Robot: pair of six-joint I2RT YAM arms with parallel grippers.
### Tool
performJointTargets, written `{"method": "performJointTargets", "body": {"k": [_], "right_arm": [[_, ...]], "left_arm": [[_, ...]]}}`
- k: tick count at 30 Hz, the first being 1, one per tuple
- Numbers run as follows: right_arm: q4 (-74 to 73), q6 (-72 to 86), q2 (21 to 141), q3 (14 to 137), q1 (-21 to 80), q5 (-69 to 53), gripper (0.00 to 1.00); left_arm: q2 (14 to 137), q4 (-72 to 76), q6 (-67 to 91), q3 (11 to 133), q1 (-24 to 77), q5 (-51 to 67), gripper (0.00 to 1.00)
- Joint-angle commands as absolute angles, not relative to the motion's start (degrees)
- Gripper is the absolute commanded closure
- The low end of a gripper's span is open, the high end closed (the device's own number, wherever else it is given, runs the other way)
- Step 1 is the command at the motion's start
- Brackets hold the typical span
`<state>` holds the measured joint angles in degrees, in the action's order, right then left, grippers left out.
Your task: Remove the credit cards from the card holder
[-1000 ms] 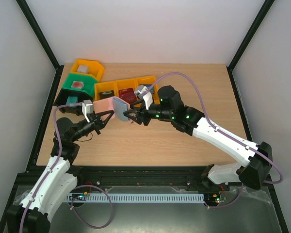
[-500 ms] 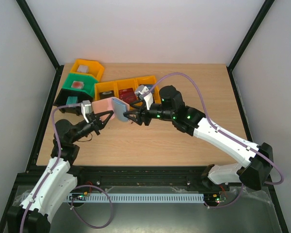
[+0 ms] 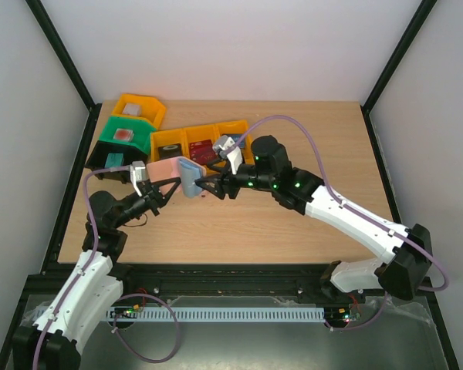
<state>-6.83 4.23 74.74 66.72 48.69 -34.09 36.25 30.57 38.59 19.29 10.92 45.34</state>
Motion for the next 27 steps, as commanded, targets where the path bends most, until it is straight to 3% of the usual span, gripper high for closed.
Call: {"method": "performJointTargets", "body": {"k": [1,5,7,13,18,19,21,23,25,27], "right_arm": [[-3.5,6.4,76.4,67.3,48.3,-33.2,0.35],[-0.2,9.6,77.8,67.1,48.3,-32.8,0.34],[1.9,11.3,78.3,66.8,48.3,-33.5,0.38],[6.6,15.3,80.7,67.0,48.6,-38.0,0.67],[5.5,15.6,82.0,67.9,48.7,-38.9,0.97],[5.3,15.8,81.9,67.8,48.7,-38.4,0.98],[4.7,16.1,81.6,67.9,48.7,-36.7,0.98],[3.7,16.3,81.4,68.1,48.8,-34.4,0.98],[1.9,16.4,81.5,68.9,49.5,-30.2,0.98],[-1.0,15.9,82.6,71.0,51.4,-22.3,0.98]], "left_arm": [[35.4,33.8,39.0,19.1,10.8,46.8,0.98],[35.5,34.3,38.9,18.7,11.3,46.7,0.98],[35.6,34.6,38.9,18.7,11.5,46.7,0.98],[35.7,34.4,38.6,18.0,12.4,46.4,0.98],[35.6,32.2,37.1,18.3,12.4,43.4,0.97],[35.5,31.6,36.4,18.3,12.2,42.5,0.85],[35.2,30.8,34.3,18.5,11.5,41.9,0.47],[34.9,30.3,31.7,18.8,11.1,42.0,0.23],[34.5,30.4,29.0,19.2,10.9,42.4,0.03],[34.4,30.2,25.8,19.5,11.0,42.4,0.01]]}}
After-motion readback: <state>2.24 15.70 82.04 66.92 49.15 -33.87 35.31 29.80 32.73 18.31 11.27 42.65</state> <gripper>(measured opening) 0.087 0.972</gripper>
